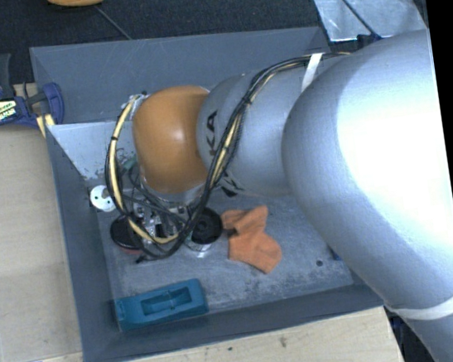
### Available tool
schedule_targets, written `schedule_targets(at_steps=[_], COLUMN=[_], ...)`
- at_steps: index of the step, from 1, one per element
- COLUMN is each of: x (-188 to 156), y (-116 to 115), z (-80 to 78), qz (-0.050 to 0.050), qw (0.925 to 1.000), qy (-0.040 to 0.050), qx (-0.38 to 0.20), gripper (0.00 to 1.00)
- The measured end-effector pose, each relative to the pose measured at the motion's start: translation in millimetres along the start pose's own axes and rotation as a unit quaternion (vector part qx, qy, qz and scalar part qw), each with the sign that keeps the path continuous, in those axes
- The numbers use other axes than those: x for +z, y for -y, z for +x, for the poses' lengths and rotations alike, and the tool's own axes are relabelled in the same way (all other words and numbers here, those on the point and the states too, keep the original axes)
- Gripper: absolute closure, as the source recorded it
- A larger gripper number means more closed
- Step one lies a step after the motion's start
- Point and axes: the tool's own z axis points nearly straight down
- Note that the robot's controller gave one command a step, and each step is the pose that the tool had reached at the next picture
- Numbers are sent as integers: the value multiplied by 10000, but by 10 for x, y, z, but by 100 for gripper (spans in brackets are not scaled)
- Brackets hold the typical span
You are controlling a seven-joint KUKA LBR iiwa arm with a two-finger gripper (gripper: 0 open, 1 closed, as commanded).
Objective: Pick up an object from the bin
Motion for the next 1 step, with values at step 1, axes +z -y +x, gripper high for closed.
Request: schedule_targets(at_steps=[1], x=[0], y=[0], z=[0], qz=[0], qw=[10000], qy=[0], qx=[0], gripper=[100])
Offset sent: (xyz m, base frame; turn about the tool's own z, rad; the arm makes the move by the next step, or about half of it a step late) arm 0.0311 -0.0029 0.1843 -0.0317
